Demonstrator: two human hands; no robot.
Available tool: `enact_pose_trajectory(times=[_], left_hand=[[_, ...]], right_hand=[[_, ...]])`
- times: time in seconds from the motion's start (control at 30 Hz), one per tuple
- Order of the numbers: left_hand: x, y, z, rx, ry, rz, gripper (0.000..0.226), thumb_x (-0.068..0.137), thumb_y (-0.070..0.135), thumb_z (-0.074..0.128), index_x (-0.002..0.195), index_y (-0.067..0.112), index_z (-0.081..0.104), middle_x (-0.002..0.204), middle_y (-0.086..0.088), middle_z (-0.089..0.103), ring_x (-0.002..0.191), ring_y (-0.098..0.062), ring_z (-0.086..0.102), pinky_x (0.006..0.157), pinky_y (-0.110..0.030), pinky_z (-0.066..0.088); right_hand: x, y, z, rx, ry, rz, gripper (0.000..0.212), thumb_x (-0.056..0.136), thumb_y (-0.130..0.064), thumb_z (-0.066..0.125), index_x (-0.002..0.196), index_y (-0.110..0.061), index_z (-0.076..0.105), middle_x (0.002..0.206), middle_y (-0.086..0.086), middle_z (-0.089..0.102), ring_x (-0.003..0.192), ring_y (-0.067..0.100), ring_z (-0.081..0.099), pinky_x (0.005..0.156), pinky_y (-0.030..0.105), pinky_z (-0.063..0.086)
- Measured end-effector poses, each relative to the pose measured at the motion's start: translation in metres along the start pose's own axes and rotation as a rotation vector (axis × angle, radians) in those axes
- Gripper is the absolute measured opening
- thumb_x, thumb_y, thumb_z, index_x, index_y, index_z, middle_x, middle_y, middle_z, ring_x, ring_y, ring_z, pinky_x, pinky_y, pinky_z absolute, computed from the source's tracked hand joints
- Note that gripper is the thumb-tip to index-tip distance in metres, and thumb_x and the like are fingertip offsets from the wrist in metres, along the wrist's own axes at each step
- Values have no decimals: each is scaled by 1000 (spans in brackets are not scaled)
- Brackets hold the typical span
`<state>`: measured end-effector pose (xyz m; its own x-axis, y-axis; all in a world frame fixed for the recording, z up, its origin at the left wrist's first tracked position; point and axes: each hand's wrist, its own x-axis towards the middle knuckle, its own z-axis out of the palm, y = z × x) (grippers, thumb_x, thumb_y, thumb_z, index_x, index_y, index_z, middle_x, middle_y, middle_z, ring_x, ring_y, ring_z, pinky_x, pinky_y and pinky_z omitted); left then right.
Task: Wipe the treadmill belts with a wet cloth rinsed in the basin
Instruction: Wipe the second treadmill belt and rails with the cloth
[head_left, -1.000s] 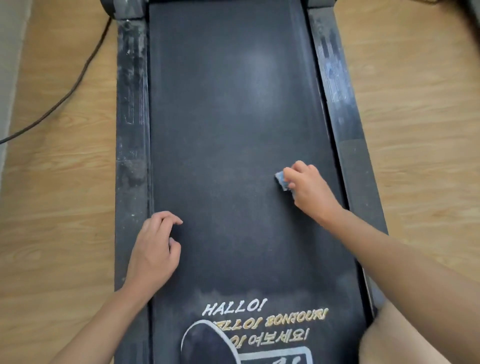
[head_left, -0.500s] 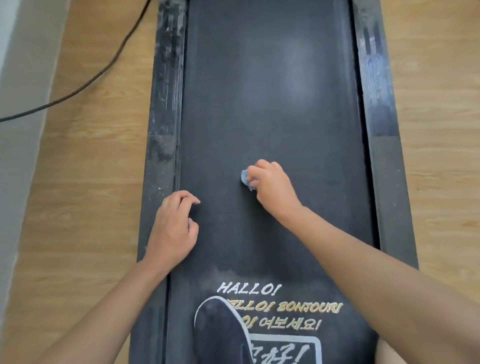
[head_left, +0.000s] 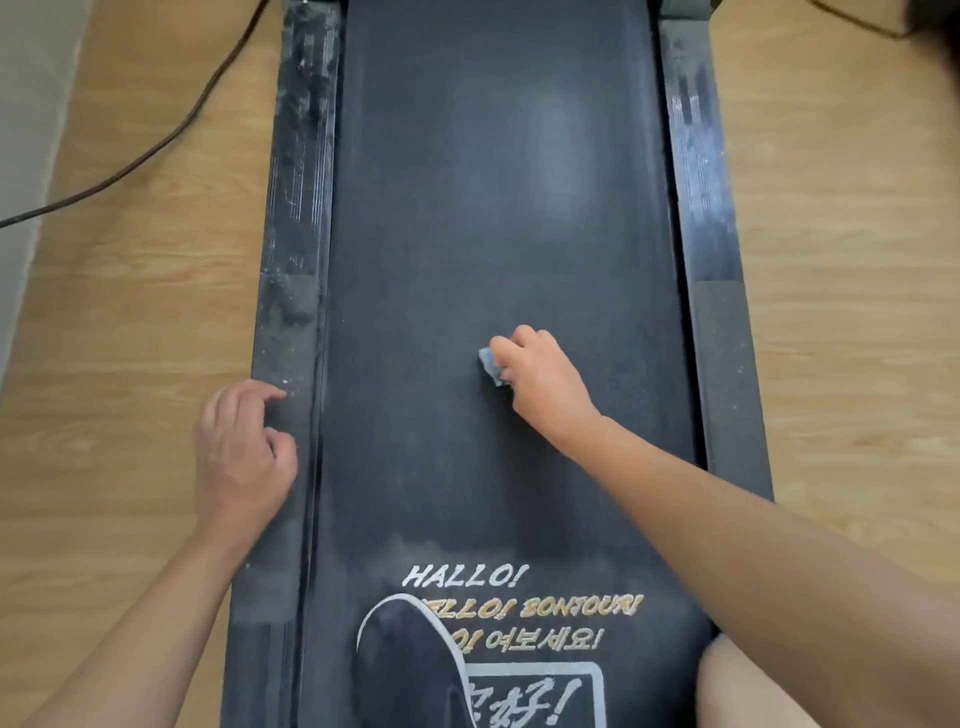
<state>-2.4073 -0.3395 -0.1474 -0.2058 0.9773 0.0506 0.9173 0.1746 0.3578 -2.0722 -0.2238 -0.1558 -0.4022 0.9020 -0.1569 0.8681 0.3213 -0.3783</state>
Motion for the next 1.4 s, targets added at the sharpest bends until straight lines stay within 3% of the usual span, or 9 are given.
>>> enact_pose_trajectory(times=[0.17,0.3,0.43,0.6,0.77,0.93,1.07,1.2,1.4], left_hand=[[29,28,18,-71,-28,111,43,75,0,44,115,7,59,116,-10,60,115,-40,55,107,-44,39],[42,45,20,-100,-23,185,45,75,0,46,117,9,60,118,-6,61,118,-36,56,107,-42,40],[38,38,12,-126,6,136,49,73,-14,55,117,6,60,118,-8,61,117,-34,53,108,-41,41],[12,8,-6,-68,-14,34,50,73,-14,57,119,6,59,119,-10,61,116,-33,52,106,-41,39],[-21,-14,-15,-32,-13,-150,51,77,-11,57,125,9,59,125,-7,61,124,-32,49,113,-44,38],[-33,-3,-10,-100,40,-122,46,78,-9,55,121,5,59,119,-12,61,117,-35,49,107,-50,41],[-16,21,5,-143,30,-40,46,74,1,46,117,6,60,118,-12,62,114,-38,52,106,-50,41],[2,58,16,-160,-24,92,45,76,-4,52,118,9,60,121,-7,61,119,-34,53,110,-42,38],[5,80,23,-98,-125,210,46,76,-8,63,117,11,60,126,-4,56,127,-31,49,105,-43,40]], right_hand=[[-78,131,-46,-75,64,310,27,90,5,56,90,-20,44,93,-3,41,87,29,43,59,44,47],[-83,125,-46,-44,136,470,32,83,13,54,87,-17,43,93,4,44,87,32,42,59,37,37],[-65,63,-20,94,174,385,23,88,8,51,86,-14,49,91,2,44,86,36,46,65,38,33],[15,-85,33,213,67,154,24,87,6,54,97,-16,57,99,1,49,90,25,40,62,41,45],[53,-194,60,157,-84,-17,25,87,8,56,100,-13,57,104,5,51,95,24,43,61,35,31],[25,-124,40,115,-128,-187,29,84,10,59,100,-13,55,107,6,51,90,22,35,63,37,34],[-41,-16,16,65,-44,-26,28,85,10,55,97,-15,52,104,1,50,89,23,38,59,43,43],[-99,89,-20,-4,54,220,21,90,5,52,94,-15,51,99,-2,48,88,27,44,58,40,44],[-119,116,-27,-28,144,416,32,81,15,55,91,-14,52,97,6,51,80,34,43,61,40,40]])
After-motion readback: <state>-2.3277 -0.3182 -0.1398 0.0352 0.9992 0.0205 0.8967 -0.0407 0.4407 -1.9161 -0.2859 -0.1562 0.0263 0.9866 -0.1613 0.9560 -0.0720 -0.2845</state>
